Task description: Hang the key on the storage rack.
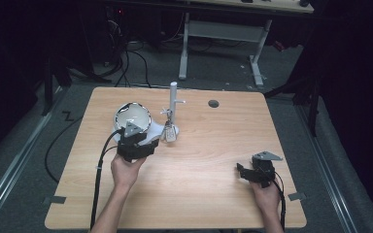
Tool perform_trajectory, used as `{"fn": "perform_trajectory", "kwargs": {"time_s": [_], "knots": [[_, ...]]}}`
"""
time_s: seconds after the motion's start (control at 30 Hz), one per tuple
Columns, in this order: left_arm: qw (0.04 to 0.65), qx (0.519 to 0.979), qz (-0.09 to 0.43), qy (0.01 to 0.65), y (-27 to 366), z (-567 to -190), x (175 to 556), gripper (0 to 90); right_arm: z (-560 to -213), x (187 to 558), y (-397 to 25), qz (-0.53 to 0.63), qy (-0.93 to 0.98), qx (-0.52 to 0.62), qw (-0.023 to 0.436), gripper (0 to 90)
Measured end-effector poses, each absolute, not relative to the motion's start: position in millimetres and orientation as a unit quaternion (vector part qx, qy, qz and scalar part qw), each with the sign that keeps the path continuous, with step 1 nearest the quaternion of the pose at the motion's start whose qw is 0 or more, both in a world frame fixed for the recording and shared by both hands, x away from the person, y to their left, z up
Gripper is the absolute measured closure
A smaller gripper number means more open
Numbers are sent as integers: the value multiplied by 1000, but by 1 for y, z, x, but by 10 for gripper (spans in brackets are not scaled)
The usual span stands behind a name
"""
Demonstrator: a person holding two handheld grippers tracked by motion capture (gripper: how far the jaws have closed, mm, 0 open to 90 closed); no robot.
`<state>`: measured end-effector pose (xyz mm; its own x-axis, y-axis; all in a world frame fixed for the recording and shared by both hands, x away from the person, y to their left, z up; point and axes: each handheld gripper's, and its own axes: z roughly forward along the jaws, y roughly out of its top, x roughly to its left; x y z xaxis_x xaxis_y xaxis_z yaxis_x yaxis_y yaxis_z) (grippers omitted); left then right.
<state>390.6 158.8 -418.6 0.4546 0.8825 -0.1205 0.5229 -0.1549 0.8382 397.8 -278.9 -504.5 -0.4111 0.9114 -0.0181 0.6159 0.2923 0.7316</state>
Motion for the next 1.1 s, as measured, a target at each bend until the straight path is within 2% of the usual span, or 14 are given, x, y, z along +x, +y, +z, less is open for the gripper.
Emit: {"fn": "perform_trajectory", "kwargs": {"time_s": [1.1], "knots": [[462, 698, 222, 500, 190, -412, 366, 462, -504, 398, -279, 330, 772, 495, 224, 289]]}}
